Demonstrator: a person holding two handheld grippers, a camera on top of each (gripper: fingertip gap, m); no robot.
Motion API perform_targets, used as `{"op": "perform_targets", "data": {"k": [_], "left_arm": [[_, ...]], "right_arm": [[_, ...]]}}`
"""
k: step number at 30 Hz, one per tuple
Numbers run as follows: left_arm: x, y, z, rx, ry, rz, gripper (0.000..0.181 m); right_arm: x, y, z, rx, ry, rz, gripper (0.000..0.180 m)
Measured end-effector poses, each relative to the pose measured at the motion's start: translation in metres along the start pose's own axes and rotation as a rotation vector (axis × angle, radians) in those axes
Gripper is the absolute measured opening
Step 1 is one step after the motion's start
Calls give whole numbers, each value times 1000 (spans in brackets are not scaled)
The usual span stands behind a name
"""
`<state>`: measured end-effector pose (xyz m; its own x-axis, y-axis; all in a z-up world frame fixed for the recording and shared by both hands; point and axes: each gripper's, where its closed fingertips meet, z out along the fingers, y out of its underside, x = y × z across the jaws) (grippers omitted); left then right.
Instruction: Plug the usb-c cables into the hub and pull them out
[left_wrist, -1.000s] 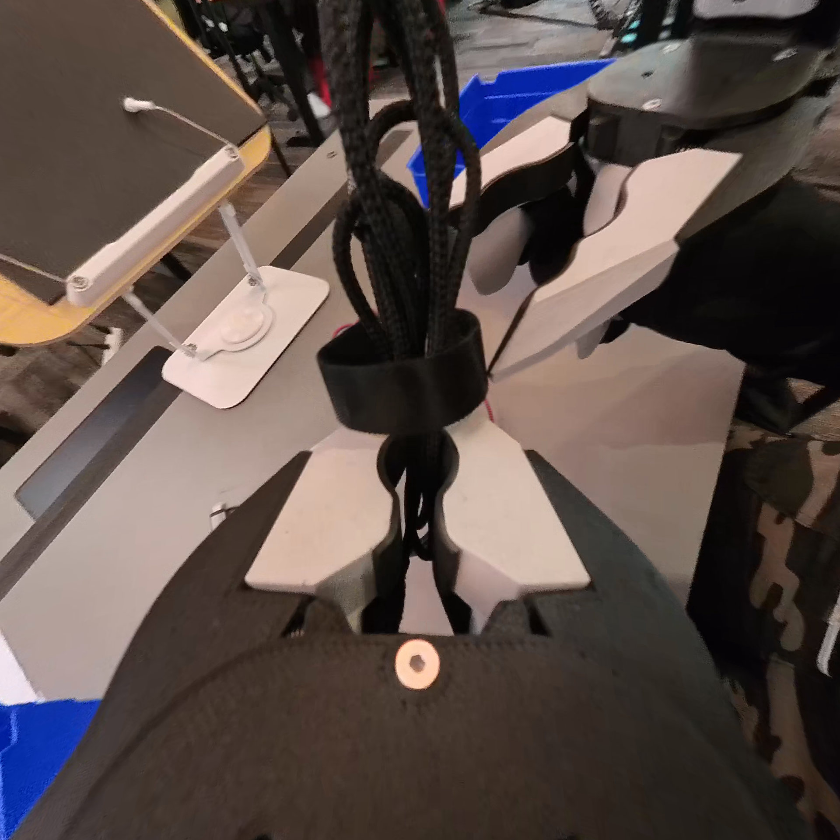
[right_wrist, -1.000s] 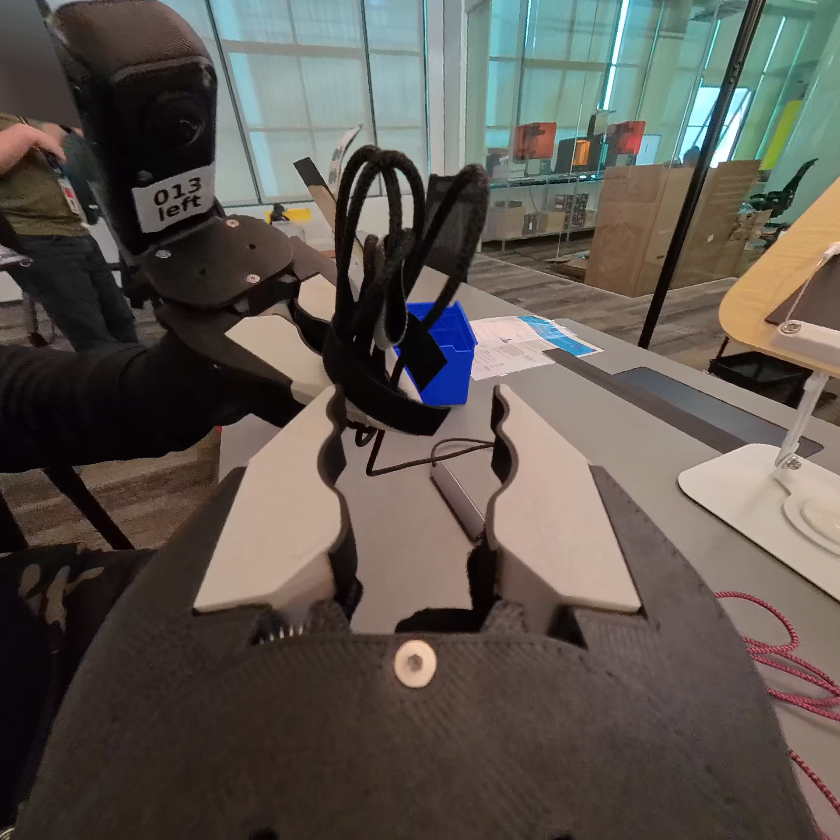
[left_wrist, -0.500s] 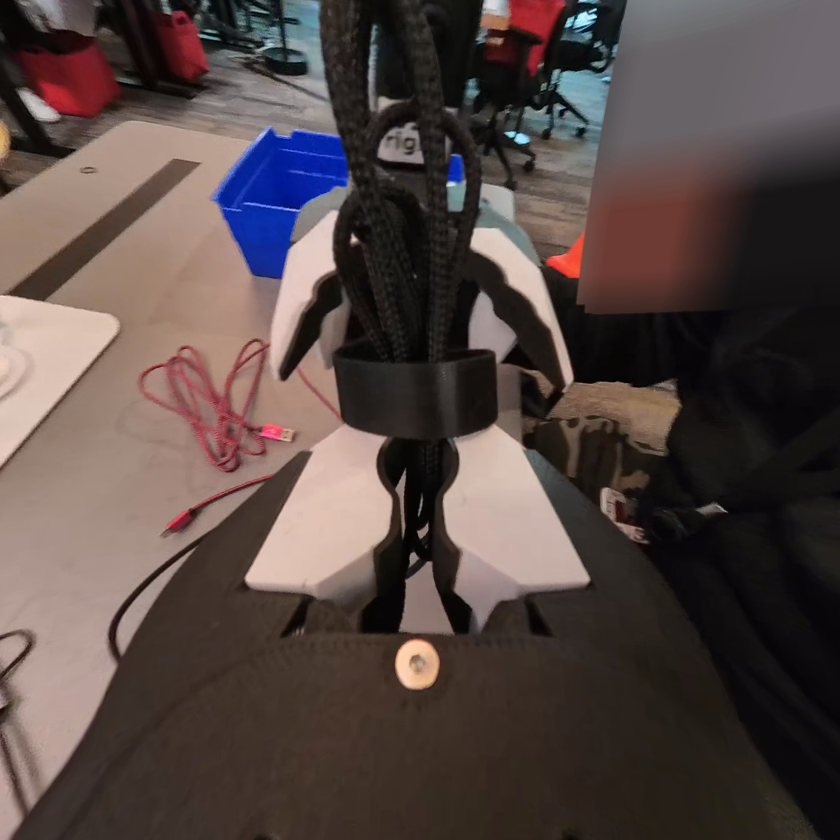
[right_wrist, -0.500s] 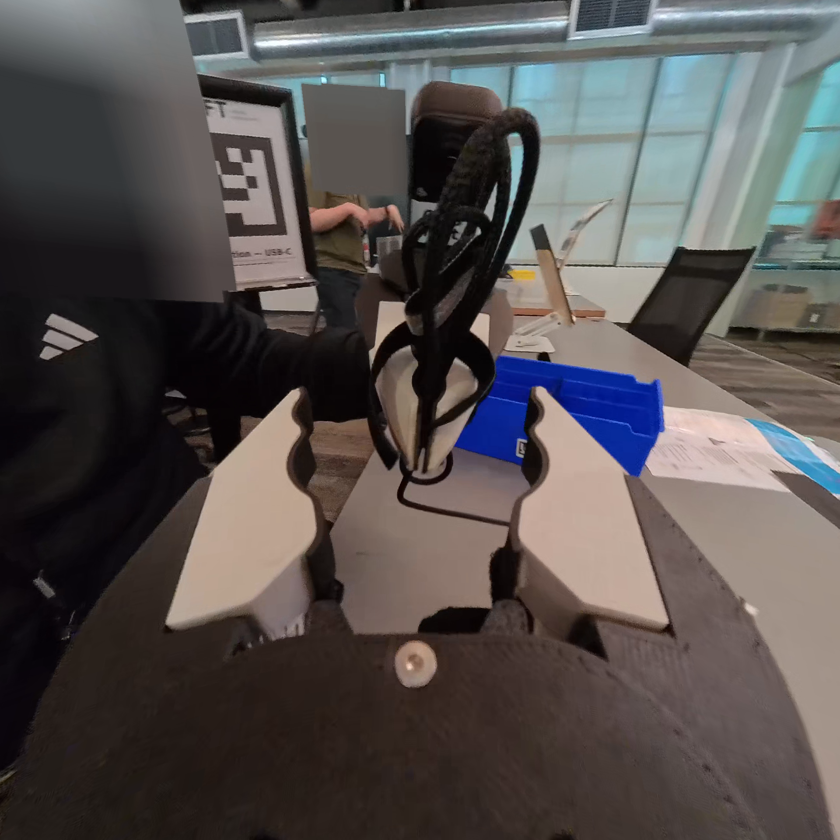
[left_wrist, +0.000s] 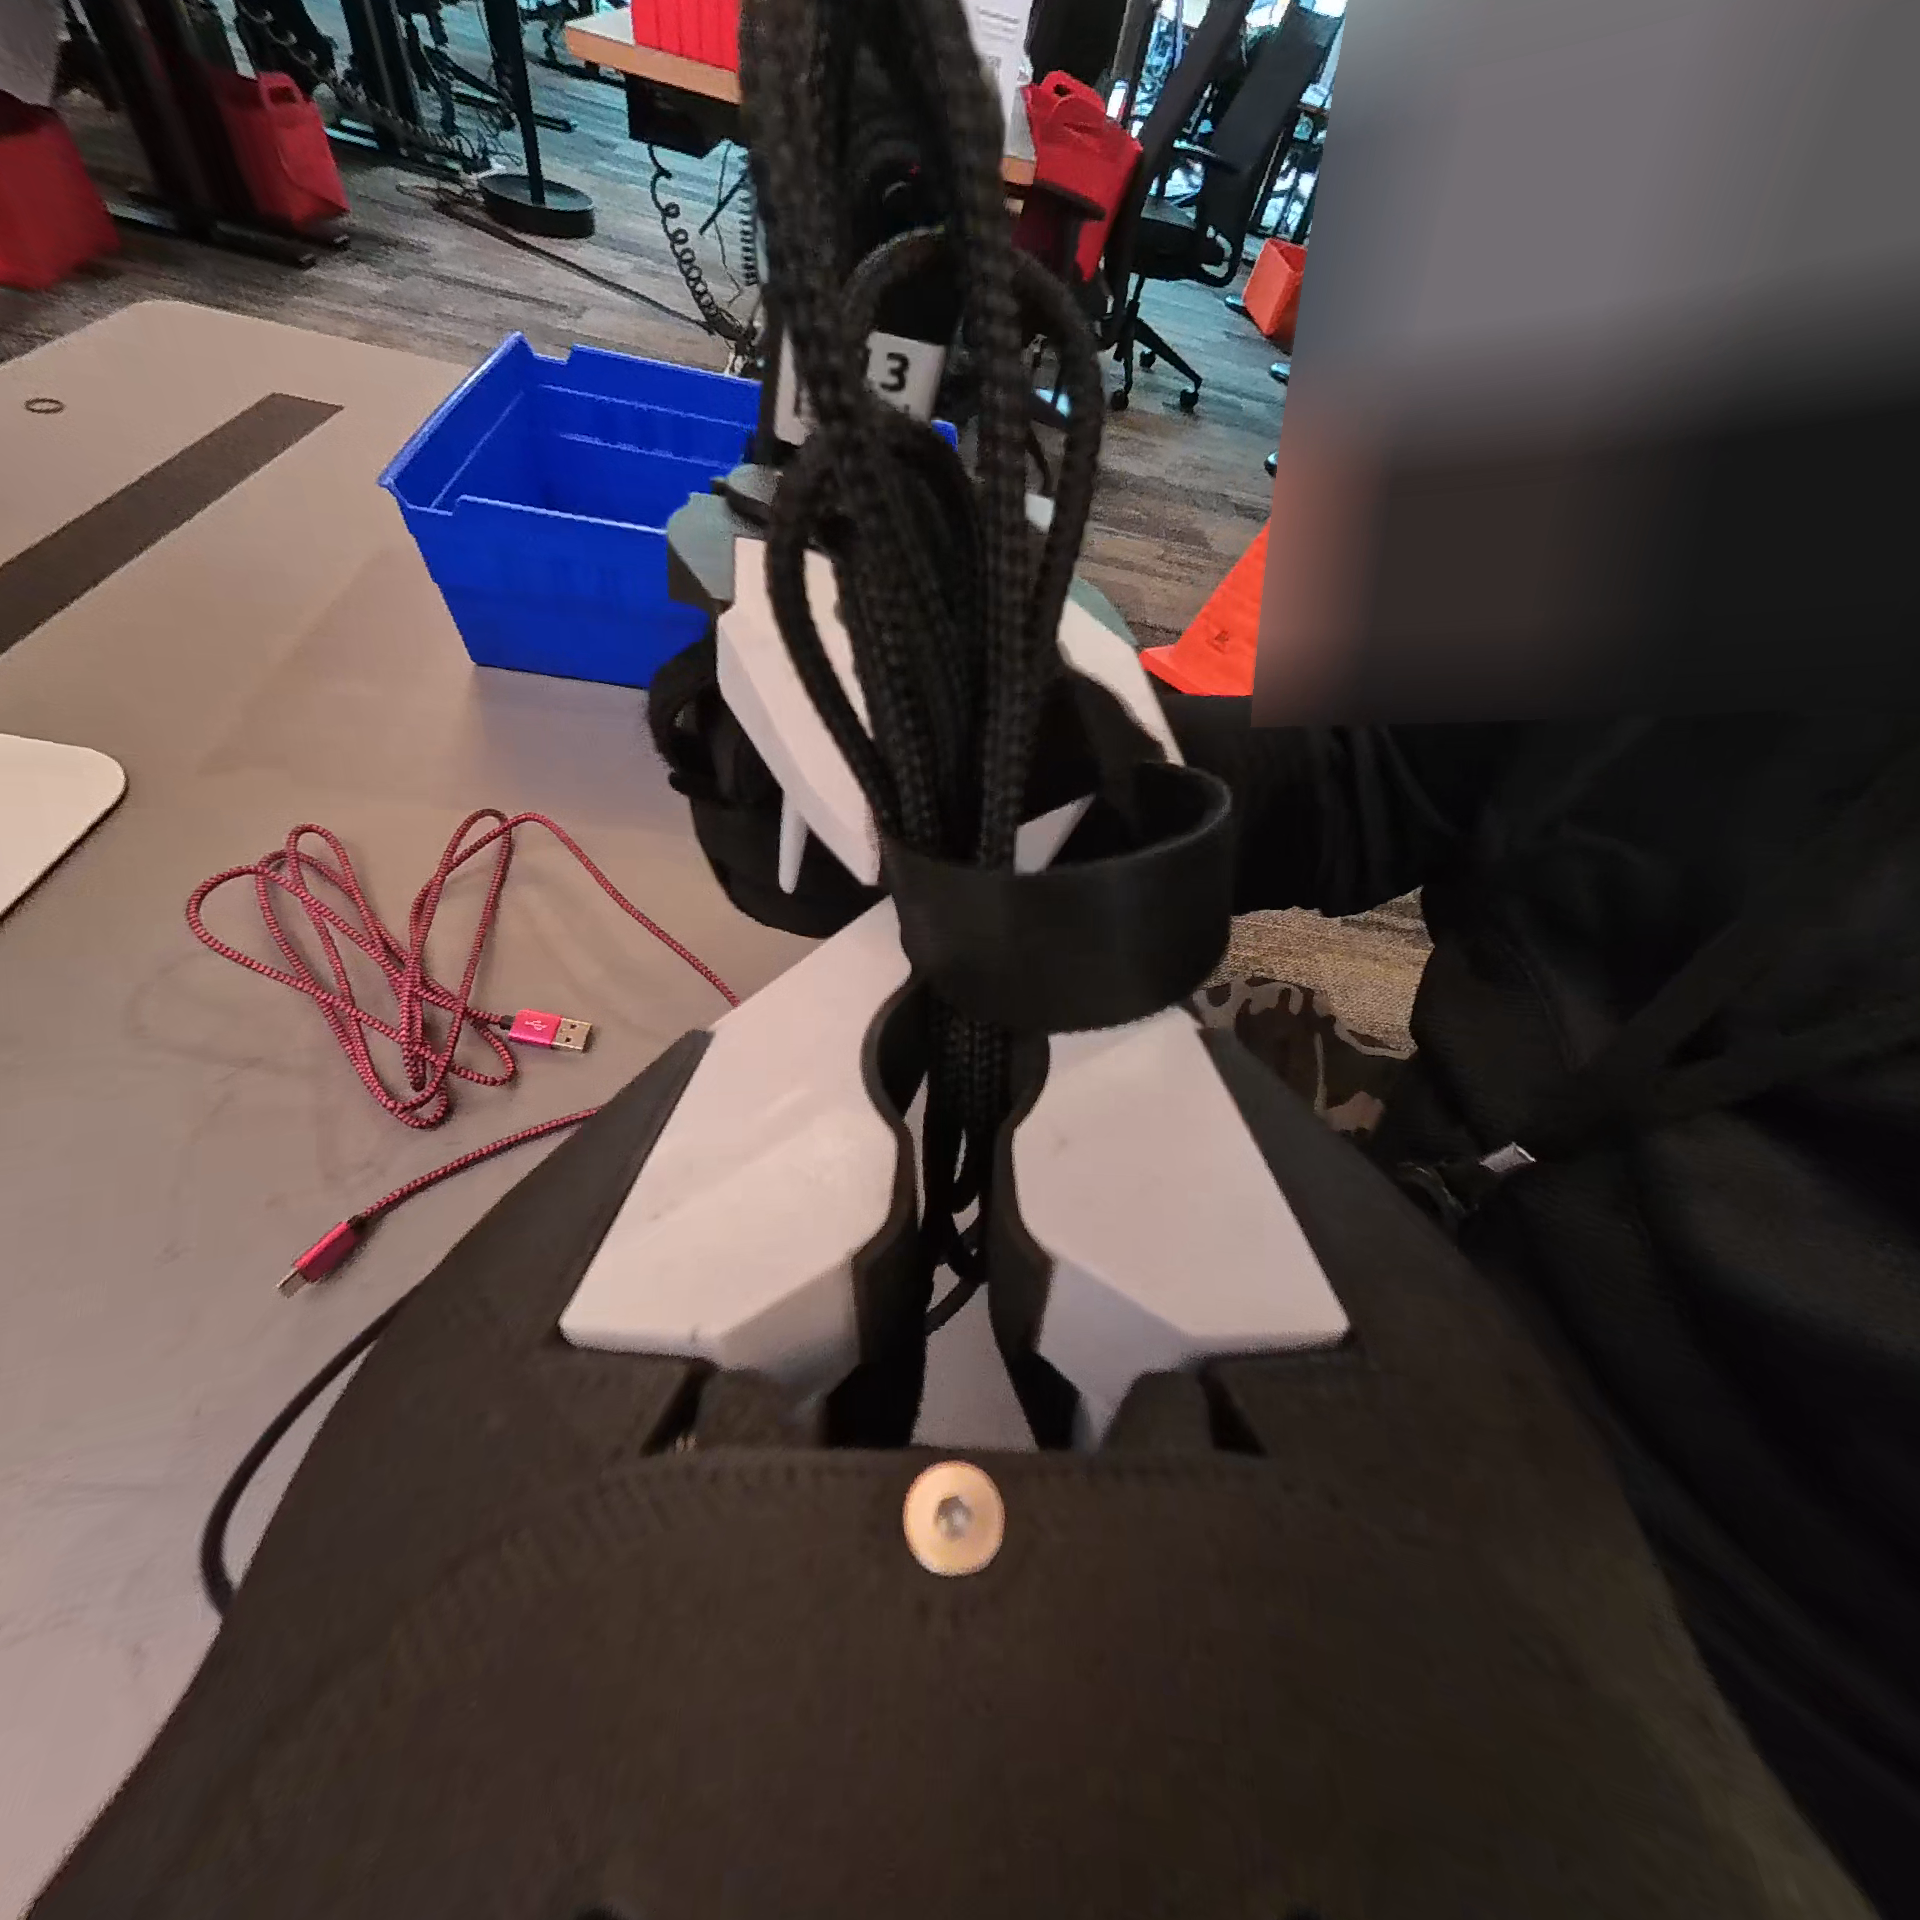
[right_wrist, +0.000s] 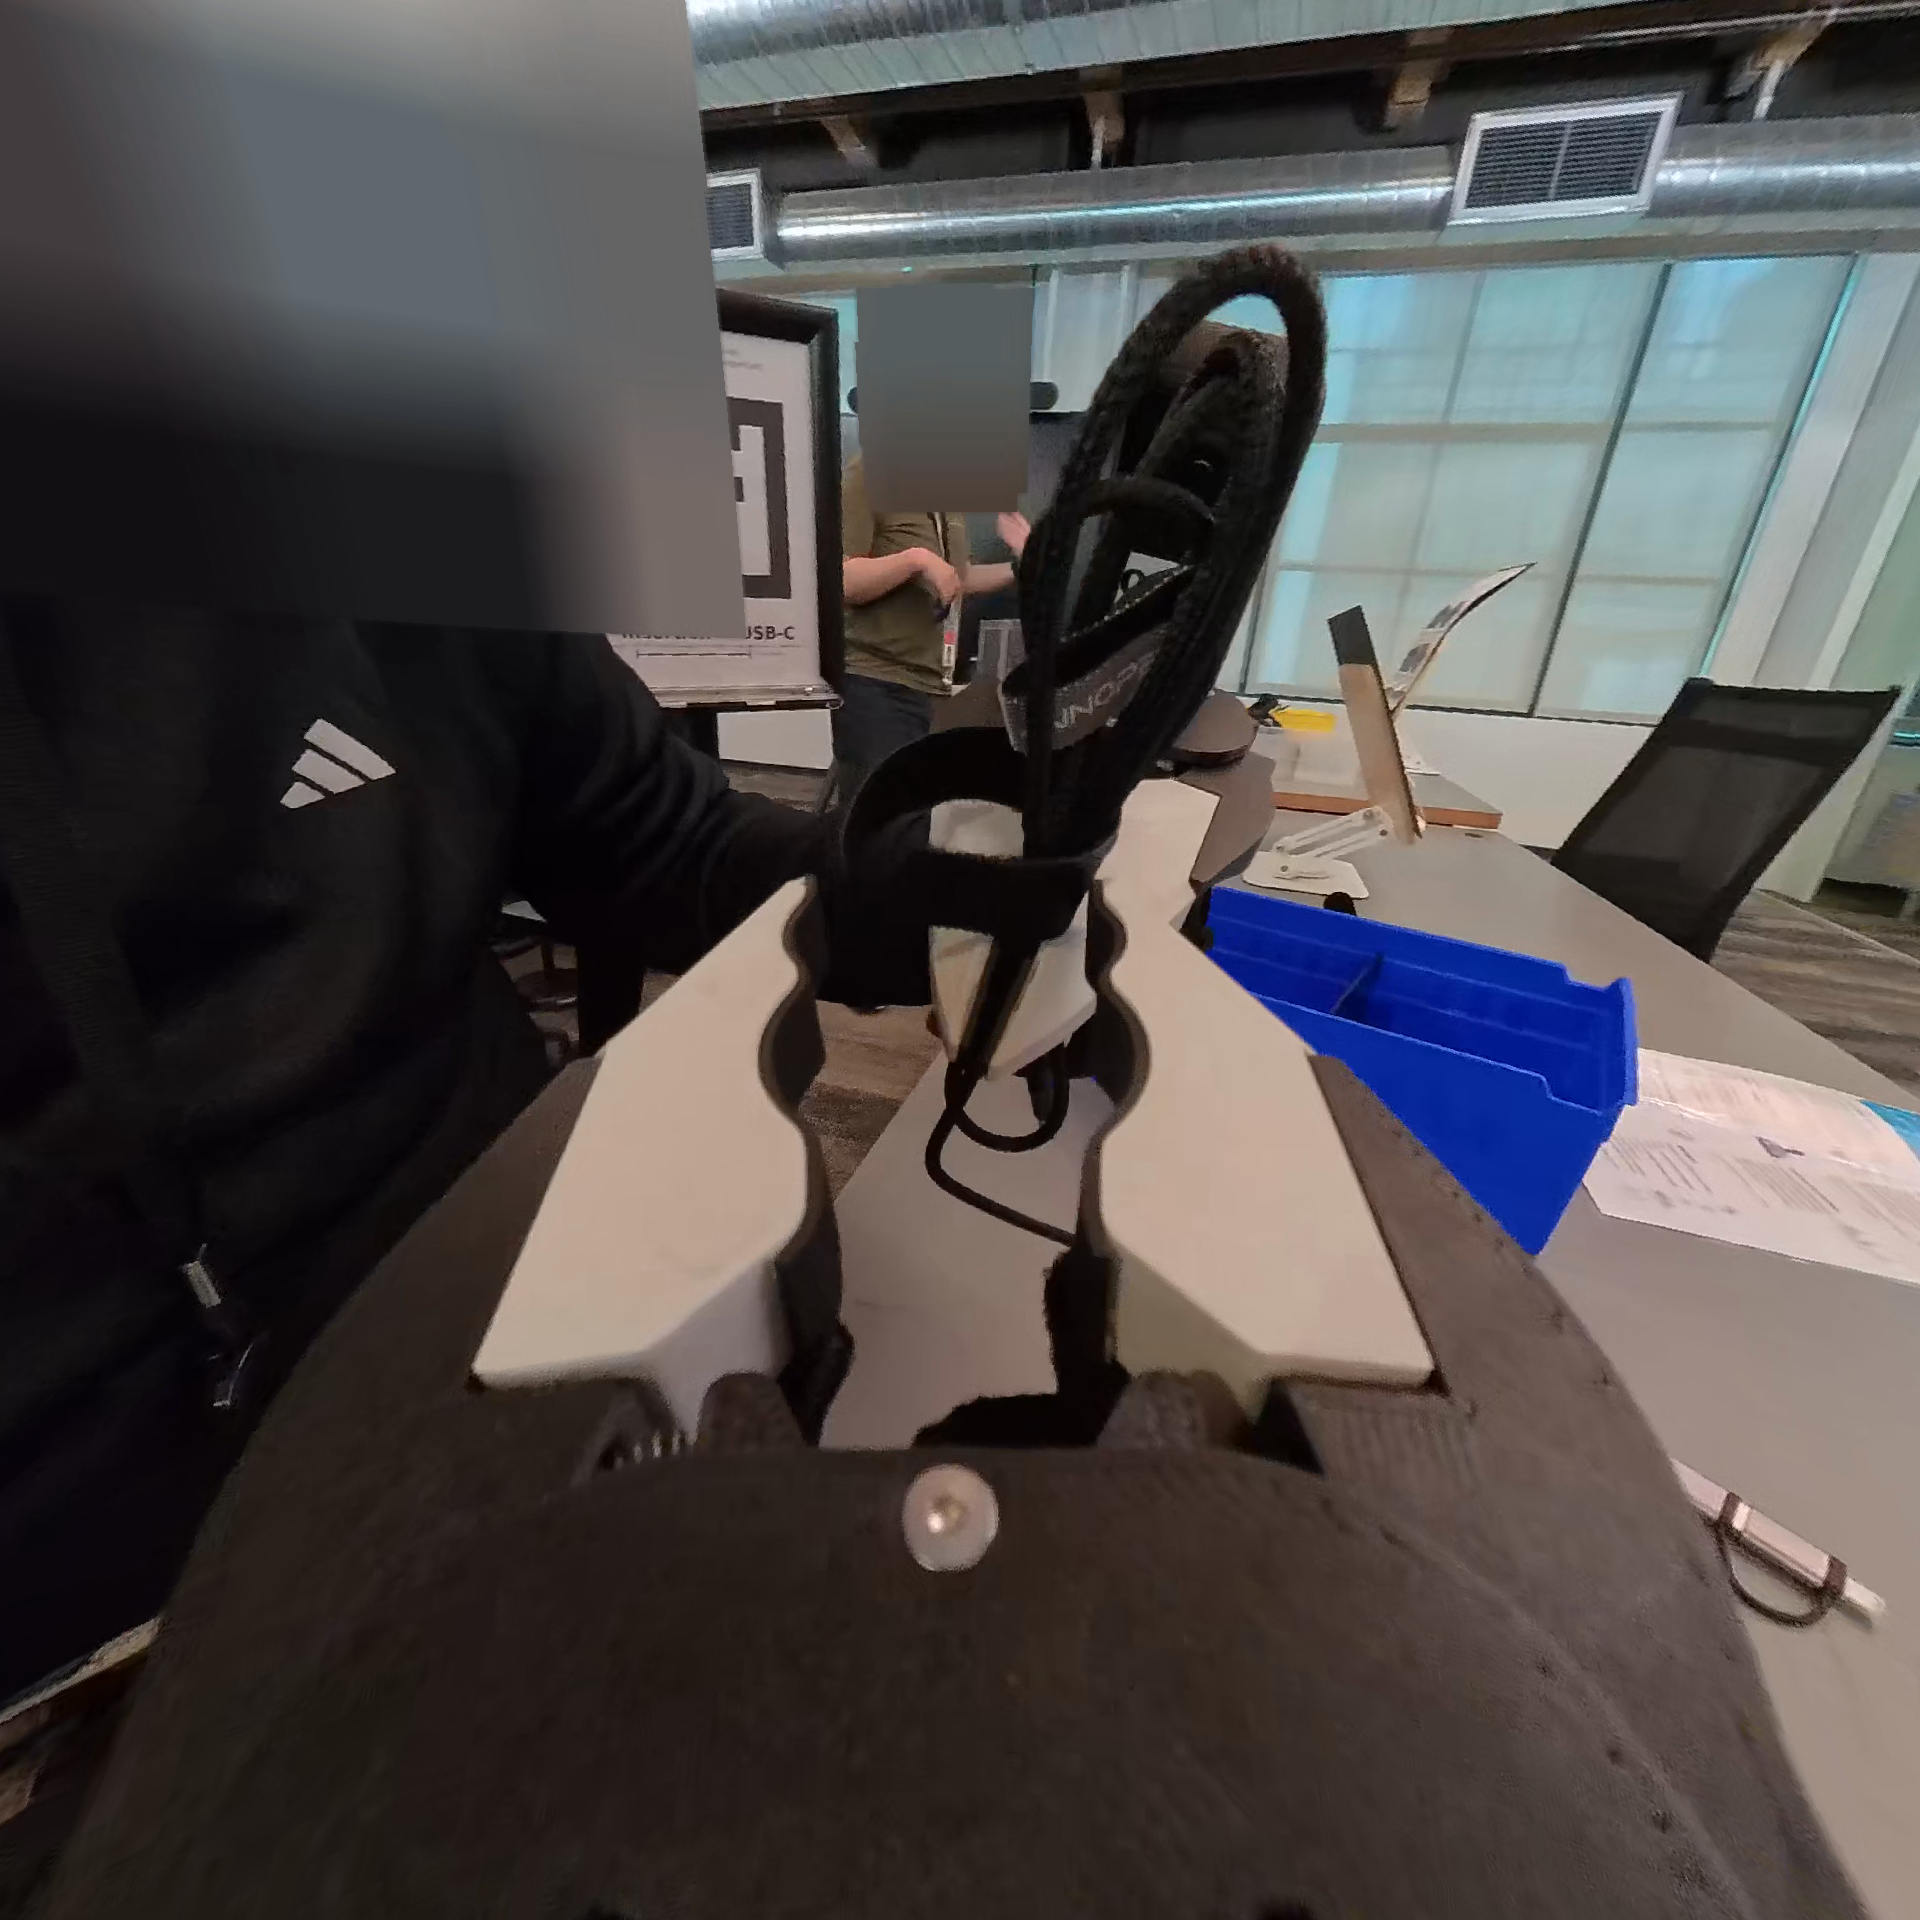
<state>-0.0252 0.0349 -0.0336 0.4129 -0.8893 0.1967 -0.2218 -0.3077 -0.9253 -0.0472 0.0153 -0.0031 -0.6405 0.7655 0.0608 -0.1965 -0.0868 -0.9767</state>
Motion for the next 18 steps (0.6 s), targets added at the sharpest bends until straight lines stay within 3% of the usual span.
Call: {"op": "perform_targets", "data": {"k": [13, 18], "left_arm": [[-8, -2, 1, -15, -90, 24, 0], [-7, -2, 2, -20, -98, 34, 0]], "right_arm": [[2, 2, -7, -90, 287, -108, 39], [-1, 1, -8, -103, 322, -130, 40]]}}
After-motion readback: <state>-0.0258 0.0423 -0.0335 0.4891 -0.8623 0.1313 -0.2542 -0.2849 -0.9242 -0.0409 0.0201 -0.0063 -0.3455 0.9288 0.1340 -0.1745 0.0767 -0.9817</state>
